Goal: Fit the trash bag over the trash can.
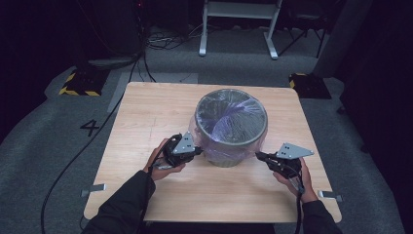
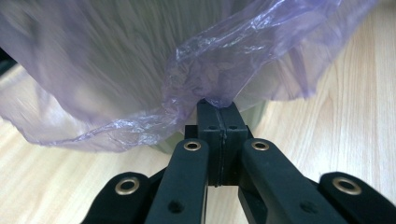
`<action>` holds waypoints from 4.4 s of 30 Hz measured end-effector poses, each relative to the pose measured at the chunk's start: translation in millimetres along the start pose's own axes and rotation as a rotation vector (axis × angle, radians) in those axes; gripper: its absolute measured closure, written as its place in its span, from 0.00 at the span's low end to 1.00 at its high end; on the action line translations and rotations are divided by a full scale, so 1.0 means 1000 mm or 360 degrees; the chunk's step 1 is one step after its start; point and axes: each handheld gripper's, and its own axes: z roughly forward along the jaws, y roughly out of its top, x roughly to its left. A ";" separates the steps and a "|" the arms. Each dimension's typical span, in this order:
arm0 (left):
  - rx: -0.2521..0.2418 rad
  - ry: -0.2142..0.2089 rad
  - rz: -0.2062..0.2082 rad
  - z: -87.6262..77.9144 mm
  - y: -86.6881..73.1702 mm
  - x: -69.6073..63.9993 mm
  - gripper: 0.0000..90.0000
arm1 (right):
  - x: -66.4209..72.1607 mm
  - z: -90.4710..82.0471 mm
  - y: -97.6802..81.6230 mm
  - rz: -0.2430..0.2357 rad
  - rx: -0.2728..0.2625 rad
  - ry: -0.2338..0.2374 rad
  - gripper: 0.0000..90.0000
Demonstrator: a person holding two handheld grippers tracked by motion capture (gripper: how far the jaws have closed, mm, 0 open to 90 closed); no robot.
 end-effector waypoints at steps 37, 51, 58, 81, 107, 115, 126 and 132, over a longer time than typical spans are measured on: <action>0.0070 0.0063 -0.0282 -0.001 -0.047 -0.004 0.40 | -0.027 0.017 -0.033 0.0290 0.0134 -0.0042 0.79; 0.0211 0.0094 -0.0362 -0.031 -0.075 -0.024 0.17 | -0.025 -0.026 -0.038 0.0313 0.0053 -0.0105 0.22; 0.0237 0.0105 -0.0469 -0.038 -0.087 -0.027 0.17 | -0.015 -0.043 -0.031 0.0256 -0.0033 -0.0178 0.20; 0.0295 0.0096 -0.0461 -0.045 -0.107 -0.031 0.16 | -0.009 -0.064 0.038 0.0122 -0.0268 -0.0240 0.21; 0.0293 0.0080 -0.0449 -0.044 -0.107 -0.030 0.16 | -0.022 -0.049 0.110 0.0012 -0.0268 -0.0212 0.19; 0.0291 0.0074 -0.0443 -0.043 -0.107 -0.029 0.16 | -0.025 -0.028 0.134 -0.0034 -0.0199 -0.0193 0.20; 0.0291 0.0071 -0.0441 -0.043 -0.107 -0.029 0.16 | -0.026 0.003 0.156 -0.0046 -0.0124 -0.0100 0.21; 0.0290 0.0067 -0.0439 -0.043 -0.107 -0.029 0.16 | -0.030 0.012 0.160 -0.0011 -0.0110 -0.0079 0.21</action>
